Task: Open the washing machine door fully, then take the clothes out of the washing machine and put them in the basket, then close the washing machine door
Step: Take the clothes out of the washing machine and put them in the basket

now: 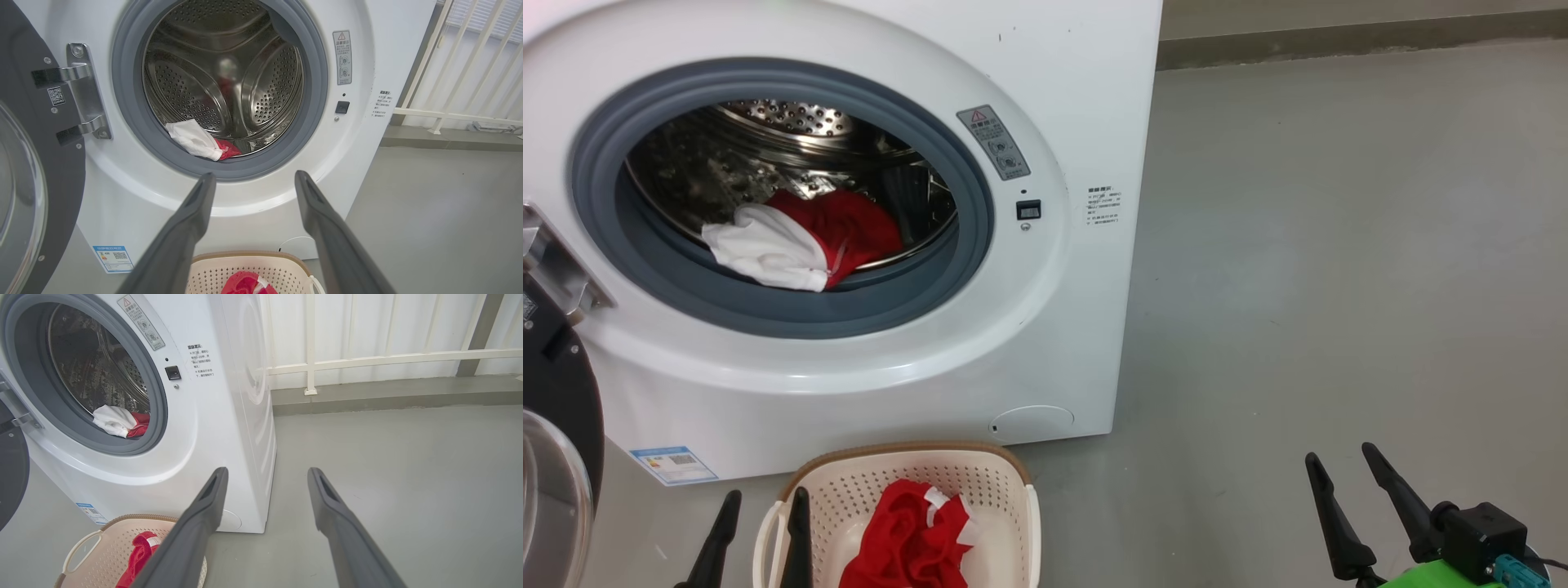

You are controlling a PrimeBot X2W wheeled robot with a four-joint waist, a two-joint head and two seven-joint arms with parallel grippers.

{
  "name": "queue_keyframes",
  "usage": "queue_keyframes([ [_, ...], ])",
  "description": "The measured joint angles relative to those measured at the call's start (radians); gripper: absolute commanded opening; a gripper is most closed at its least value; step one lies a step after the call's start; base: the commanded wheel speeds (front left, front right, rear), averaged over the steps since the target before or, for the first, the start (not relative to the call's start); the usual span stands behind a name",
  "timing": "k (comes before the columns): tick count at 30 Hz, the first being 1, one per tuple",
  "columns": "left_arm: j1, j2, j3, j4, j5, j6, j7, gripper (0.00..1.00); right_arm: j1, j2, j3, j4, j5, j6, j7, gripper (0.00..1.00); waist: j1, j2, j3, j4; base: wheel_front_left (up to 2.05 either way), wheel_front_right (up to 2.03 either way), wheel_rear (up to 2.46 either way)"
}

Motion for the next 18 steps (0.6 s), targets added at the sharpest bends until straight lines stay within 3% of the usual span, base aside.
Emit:
queue_keyframes([
  [18, -0.005, 0.000, 0.000, 0.008, -0.007, 0.002, 0.000, 1.00, -0.002, 0.000, 0.000, -0.001, 0.000, 0.000, 0.000, 1.00, 0.0000, 0.0000, 0.031, -0.001, 0.00, 0.00, 0.00],
])
